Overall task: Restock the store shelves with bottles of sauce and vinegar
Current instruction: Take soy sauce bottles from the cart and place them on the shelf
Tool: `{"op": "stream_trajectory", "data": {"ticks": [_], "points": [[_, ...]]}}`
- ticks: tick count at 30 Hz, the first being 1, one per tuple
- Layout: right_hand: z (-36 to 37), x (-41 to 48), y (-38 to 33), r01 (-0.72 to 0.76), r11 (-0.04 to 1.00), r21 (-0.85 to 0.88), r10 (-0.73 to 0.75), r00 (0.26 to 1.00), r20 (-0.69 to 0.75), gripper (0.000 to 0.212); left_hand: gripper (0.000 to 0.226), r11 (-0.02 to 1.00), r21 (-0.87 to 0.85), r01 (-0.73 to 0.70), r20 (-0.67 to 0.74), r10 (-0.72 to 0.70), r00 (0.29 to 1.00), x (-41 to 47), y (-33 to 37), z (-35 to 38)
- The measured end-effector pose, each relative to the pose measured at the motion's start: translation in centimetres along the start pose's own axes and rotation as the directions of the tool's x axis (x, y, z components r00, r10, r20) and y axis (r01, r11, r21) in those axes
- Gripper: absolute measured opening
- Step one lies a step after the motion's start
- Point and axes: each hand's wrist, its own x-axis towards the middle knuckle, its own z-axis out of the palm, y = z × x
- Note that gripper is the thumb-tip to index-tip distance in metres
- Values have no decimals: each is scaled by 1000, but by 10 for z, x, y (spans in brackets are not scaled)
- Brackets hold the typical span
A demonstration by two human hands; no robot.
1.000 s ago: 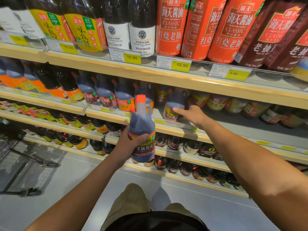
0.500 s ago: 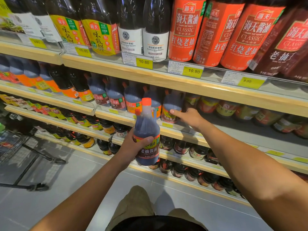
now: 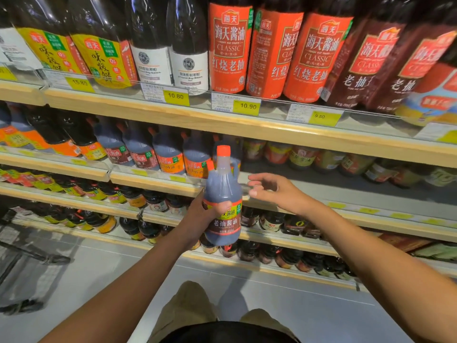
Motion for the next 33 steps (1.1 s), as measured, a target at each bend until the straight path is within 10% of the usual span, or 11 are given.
{"op": "stream_trajectory", "data": {"ticks": [5,16,33], "points": [[4,-29,14,-1,992,125,-21,985,172,46,59,998,-30,58,136,-53,989,9,2,32],[13,-34,28,-78,973,218,68,996,54,43,58,981,-82,175,262,-148,954,28,-3,63],[-36,30,10,-161,976,149,181,975,-131,69,45,986,143,87,-66,-78,995,30,9,15]]}}
